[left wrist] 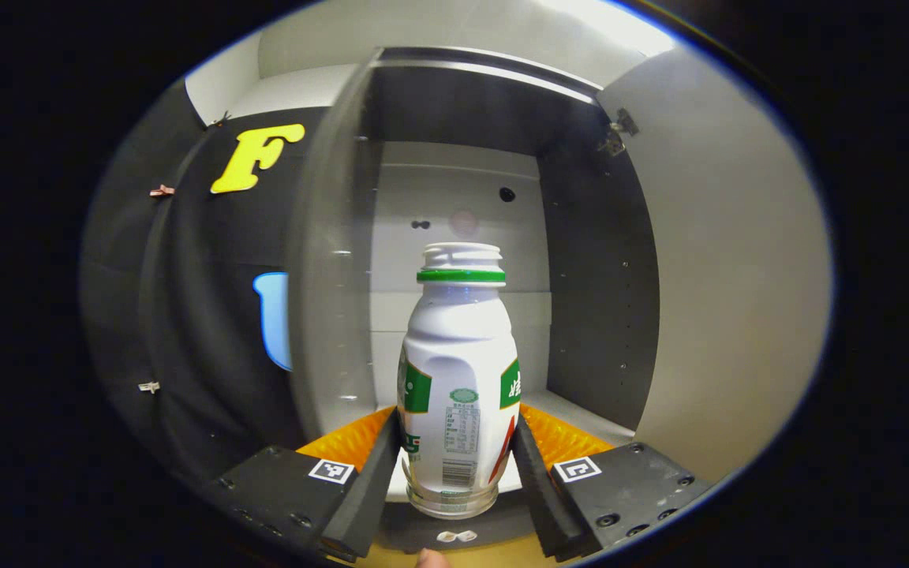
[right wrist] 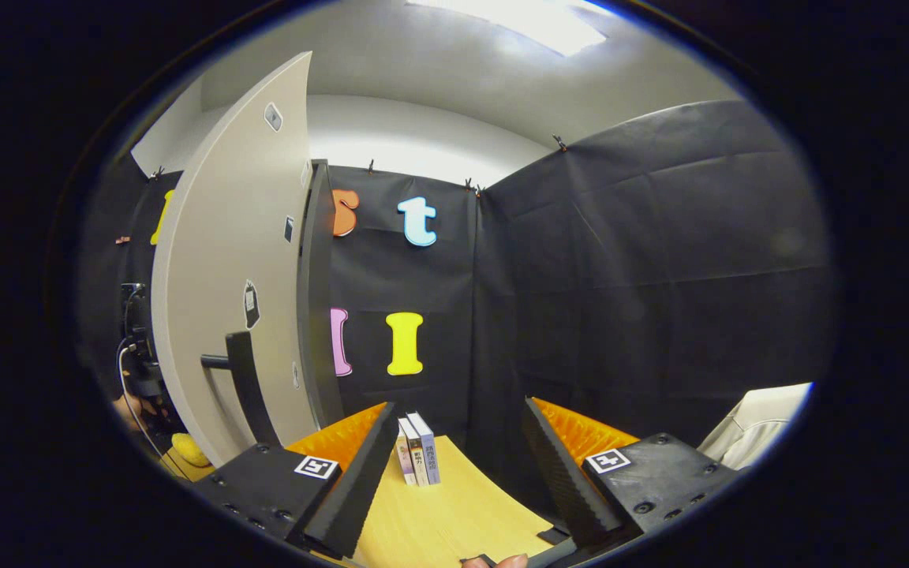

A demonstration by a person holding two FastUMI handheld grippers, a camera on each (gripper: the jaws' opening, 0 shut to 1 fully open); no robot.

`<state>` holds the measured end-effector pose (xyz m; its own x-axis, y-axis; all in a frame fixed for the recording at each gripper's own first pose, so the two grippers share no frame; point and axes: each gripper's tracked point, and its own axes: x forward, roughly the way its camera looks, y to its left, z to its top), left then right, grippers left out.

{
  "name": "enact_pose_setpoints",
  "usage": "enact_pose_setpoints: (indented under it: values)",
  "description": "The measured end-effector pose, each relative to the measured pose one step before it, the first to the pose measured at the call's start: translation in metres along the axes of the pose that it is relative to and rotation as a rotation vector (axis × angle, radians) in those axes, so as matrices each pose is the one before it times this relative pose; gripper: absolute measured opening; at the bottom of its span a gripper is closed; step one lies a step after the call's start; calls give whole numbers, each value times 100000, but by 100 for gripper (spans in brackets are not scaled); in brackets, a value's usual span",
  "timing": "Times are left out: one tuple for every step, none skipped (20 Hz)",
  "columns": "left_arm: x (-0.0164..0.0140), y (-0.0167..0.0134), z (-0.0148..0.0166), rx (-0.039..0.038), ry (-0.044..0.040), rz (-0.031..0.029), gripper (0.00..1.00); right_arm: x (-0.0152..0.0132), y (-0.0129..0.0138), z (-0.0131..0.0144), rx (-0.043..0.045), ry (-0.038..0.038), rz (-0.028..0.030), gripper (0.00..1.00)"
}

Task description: Open the cabinet door with the right hand, grasp the bottle in the cabinet with the left hand and place it on the coaster, then close the cabinet door with the right hand.

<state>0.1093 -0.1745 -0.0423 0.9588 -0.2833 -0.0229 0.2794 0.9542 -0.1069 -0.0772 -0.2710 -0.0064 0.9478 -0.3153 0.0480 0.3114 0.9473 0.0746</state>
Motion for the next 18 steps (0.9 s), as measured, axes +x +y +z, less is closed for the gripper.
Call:
enact_pose_setpoints:
  values:
    - [-1709,1156,-191,-328,-821,957,77,-324,366,287,-957,-802,58,98]
    - [-1441,972,-313,-297,-311,885,76,-266,438,311,-443,-1010,297,98]
    - [-1665,1087,-544,-193,-36,847,77,-312,370,398,220,-1046,118,98]
    - [-1613,1084,-473,-499,-272,924,77,-166,521,281,711,-847,109,98]
    - [-1342,994,-554,-792,-488,939,77,-190,355,185,672,-574,-259,98]
    - [-1436,1019,-530,-755,-285,659,76,-123,299,111,184,-781,-76,98]
    - [-1190,682,-810,-617,49,29,76,-227,251,192,-425,-548,-62,98]
    - [-1206,705,-643,-58,107,-33,77,-83,204,133,-698,-461,-151,98]
    - [-1252,604,-792,533,511,198,77,-76,221,171,-295,-503,-35,98]
    - [-967,674,-721,402,676,299,77,33,189,159,90,-441,-189,98]
    - [-871,469,-1031,-331,774,367,77,-23,240,190,406,-277,215,98]
    - [-820,436,-964,-1393,726,-254,76,75,332,-37,68,-78,-161,98]
    - [-720,200,-1038,-1620,509,-589,77,-62,67,88,-358,-299,-18,98]
    - [-700,341,-781,-1143,220,-673,77,29,222,119,-706,-395,0,98]
    - [-675,99,-803,-864,-372,-1039,77,-64,80,84,-835,-386,-99,98]
    - [-619,119,-825,-617,-306,-897,77,114,221,12,-626,-218,195,98]
    - [-587,64,-886,137,-418,-841,77,-21,21,9,-357,50,-214,98]
    - [-542,114,-939,1466,-46,-627,77,-34,-75,0,-173,54,-151,98]
